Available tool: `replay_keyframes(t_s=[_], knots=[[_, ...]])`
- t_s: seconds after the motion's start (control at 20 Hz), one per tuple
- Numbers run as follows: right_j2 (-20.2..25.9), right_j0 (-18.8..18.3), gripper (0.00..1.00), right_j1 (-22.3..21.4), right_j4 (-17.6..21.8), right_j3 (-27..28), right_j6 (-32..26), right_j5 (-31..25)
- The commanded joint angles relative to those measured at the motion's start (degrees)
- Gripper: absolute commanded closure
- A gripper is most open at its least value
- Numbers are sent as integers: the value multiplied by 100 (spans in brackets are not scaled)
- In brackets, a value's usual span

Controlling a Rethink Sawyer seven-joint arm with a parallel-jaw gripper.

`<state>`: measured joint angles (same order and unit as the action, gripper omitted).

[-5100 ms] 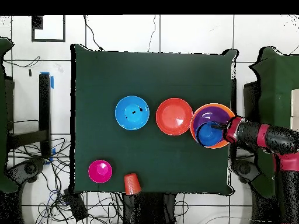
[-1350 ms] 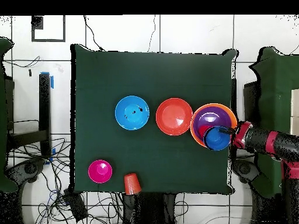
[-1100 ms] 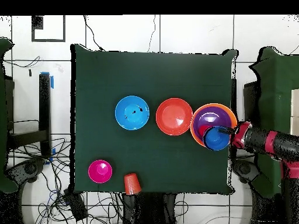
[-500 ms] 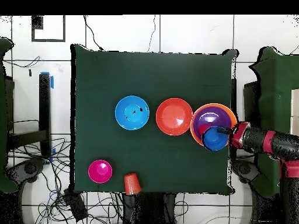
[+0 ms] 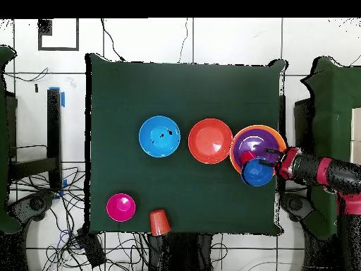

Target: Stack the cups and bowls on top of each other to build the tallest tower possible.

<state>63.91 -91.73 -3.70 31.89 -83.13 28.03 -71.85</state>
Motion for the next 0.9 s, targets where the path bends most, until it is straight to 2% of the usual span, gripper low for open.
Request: replay_keyframes(t_s=[0.05,0.9], knots=[[-478,368,0,229,261,-74,-1344,-94],[-337,198,0,-91,403,-552,-1037,376]])
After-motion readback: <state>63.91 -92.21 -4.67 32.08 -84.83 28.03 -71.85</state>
